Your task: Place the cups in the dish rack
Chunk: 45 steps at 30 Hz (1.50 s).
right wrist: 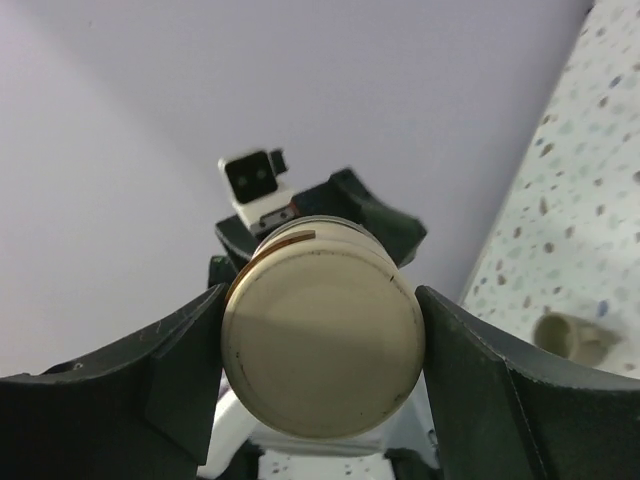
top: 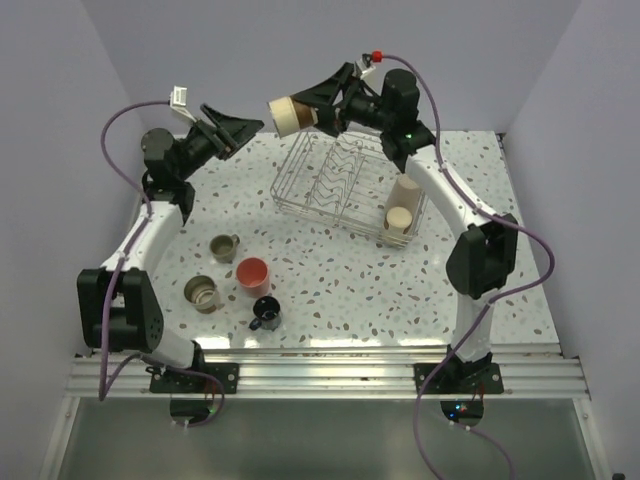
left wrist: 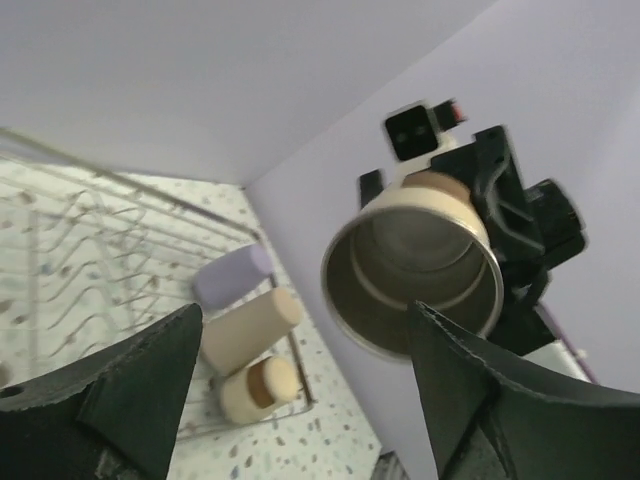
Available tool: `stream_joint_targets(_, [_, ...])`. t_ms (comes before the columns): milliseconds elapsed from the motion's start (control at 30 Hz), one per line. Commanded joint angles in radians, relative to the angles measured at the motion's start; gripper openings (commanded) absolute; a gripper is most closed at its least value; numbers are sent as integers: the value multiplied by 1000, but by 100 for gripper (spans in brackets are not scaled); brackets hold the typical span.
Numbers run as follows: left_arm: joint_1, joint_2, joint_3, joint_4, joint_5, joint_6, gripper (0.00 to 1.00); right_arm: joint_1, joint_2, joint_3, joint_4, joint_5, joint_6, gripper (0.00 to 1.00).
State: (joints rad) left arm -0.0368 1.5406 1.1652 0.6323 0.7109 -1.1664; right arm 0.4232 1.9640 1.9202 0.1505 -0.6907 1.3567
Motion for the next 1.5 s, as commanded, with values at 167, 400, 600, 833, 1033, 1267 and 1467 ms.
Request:
stream_joint_targets(167, [66, -278, -154, -602, -171, 464, 97, -60, 201, 445, -564, 244, -530, 0])
stream_joint_targets(400, [60, -343, -207, -733, -205, 540, 99, -49, 377, 632, -651, 538, -743, 0])
stream_joint_targets(600, [44, -300, -158, -773, -226, 593, 99, 5, 481, 703, -603, 707, -870, 0])
stream_joint_targets(833, [-24, -275, -134, -806, -243, 620, 99, 38, 561, 704, -551, 801, -941, 0])
stream_joint_targets(1033, [-38, -277, -145, -827, -264, 636, 99, 61, 610, 718, -559, 882, -1013, 0])
stream_joint_targets(1267, [-38, -267, -148, -830, -274, 646, 99, 78, 661, 708, -572, 931, -1059, 0])
stream_joint_targets(1467, [-37, -255, -148, -829, -274, 652, 99, 86, 685, 698, -582, 985, -1110, 1])
